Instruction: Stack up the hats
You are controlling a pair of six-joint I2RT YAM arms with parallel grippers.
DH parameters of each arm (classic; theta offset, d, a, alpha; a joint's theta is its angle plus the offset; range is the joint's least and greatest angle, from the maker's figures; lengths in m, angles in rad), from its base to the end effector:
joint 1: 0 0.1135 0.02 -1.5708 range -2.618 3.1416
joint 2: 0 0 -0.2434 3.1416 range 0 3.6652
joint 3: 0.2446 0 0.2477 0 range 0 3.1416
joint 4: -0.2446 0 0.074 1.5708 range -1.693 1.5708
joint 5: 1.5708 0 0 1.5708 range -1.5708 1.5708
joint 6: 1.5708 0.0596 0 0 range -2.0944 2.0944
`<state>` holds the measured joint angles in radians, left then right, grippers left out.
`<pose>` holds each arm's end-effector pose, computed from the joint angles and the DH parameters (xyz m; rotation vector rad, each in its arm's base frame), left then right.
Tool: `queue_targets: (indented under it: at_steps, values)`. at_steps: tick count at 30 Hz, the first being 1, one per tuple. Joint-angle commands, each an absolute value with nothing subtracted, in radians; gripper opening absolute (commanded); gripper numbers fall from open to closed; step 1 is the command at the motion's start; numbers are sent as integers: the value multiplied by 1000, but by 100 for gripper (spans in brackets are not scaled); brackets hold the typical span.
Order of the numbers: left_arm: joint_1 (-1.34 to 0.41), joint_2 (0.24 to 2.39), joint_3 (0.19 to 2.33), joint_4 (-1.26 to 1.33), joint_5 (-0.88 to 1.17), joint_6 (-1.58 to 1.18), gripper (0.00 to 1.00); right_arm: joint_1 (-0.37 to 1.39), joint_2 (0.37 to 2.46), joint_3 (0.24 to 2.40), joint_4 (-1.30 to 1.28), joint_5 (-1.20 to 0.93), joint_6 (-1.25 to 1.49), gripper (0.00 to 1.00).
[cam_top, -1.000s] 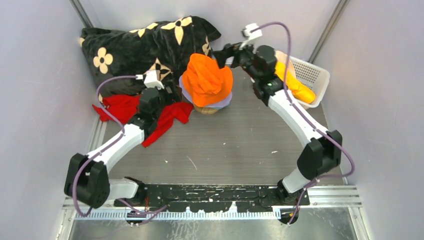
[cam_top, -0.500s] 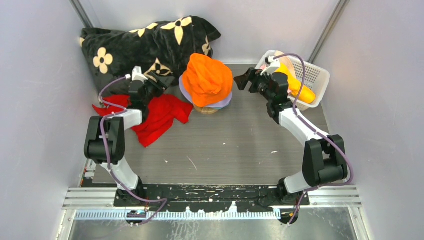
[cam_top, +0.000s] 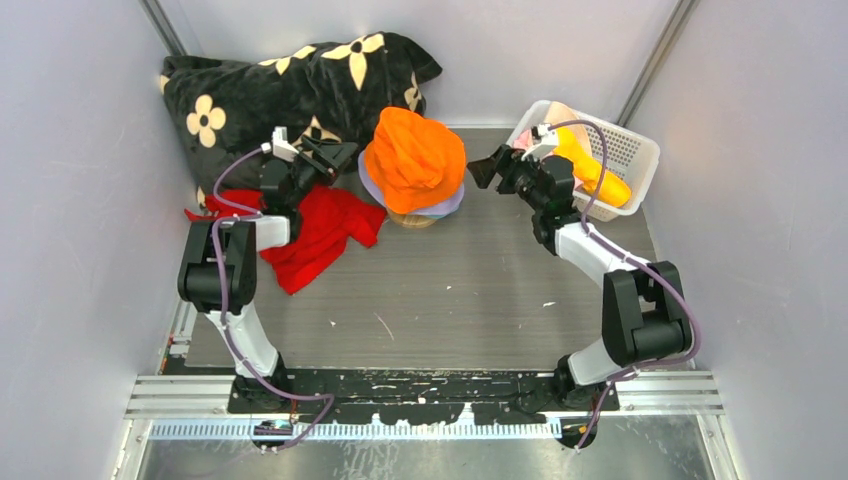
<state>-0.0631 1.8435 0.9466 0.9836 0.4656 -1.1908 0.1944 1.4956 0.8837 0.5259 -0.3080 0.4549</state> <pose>0.4067 -0.0525 0.2086 -0.5047 1.5712 -1.3291 0.3529 0.0879 0.2560 -0.0191 1.7069 0.7432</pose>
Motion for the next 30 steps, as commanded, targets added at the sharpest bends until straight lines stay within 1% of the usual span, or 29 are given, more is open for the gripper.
queue_targets:
  at_steps: [1, 8, 15, 20, 23, 30]
  values:
    - [-65, 1861, 973, 1102, 506, -1234, 74, 192, 1510, 874, 625, -330, 477, 89]
    - [-86, 1905, 982, 1134, 512, -1252, 74, 189, 1523, 871, 636, -331, 482, 88]
    - [-100, 1966, 997, 1240, 514, -1305, 73, 181, 1522, 865, 640, -333, 483, 88]
    - [-109, 1980, 998, 1263, 520, -1324, 72, 176, 1522, 863, 642, -334, 485, 88]
    - [-106, 1952, 976, 1207, 508, -1299, 71, 173, 1520, 863, 641, -336, 485, 88]
    - [-86, 1812, 888, 959, 416, -1145, 71, 167, 1516, 860, 643, -340, 485, 88]
